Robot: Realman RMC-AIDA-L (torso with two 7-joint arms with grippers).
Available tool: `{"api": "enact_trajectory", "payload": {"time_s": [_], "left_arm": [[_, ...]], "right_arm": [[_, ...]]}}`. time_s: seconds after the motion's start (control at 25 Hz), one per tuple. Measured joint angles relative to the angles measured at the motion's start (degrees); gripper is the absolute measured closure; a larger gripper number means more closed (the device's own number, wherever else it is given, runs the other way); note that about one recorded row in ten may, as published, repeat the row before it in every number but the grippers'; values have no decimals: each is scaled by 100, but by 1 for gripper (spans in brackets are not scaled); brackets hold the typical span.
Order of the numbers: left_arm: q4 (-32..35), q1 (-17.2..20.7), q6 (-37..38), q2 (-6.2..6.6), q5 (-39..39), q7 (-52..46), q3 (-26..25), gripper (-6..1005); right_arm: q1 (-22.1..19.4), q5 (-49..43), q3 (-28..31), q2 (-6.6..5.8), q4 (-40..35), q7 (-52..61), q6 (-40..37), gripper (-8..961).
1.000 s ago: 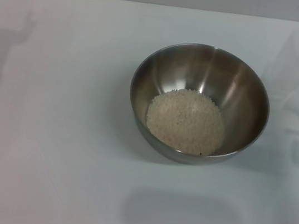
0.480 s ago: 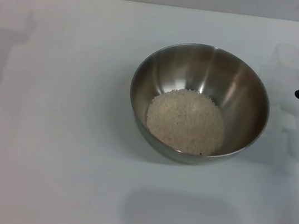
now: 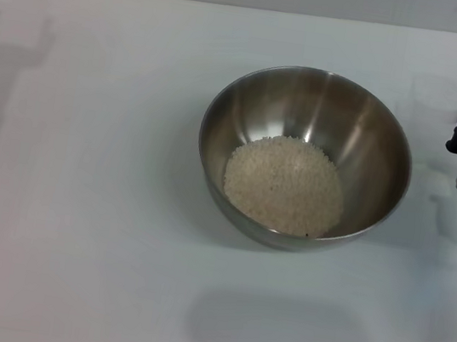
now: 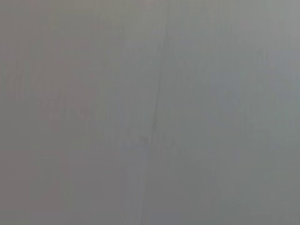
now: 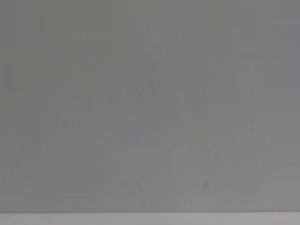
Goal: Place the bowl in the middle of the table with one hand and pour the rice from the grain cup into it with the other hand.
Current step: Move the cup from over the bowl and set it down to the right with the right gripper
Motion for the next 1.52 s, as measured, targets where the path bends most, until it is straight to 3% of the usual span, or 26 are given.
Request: {"api": "enact_trajectory", "payload": {"time_s": [0.4, 0.68, 1.16, 1.4, 1.52], "left_arm": [[0, 5, 85, 0, 0, 0, 0, 155], [0, 12, 93, 0, 0, 0, 0, 155], [0, 18, 221, 4, 0, 0, 0, 155], [0, 31, 252, 9, -1, 0, 0, 155], [1, 42, 266, 11, -1, 0, 0, 155]], "right_arm": [[54, -200, -5, 2, -84, 5, 102, 868], [-31, -294, -13, 10, -113, 7, 84, 717], [-139, -336, -87, 20, -159, 7, 57, 663], [-293, -336, -413, 34, -120, 7, -208, 480], [-518, -336, -498, 34, 11, 7, -537, 480]]}}
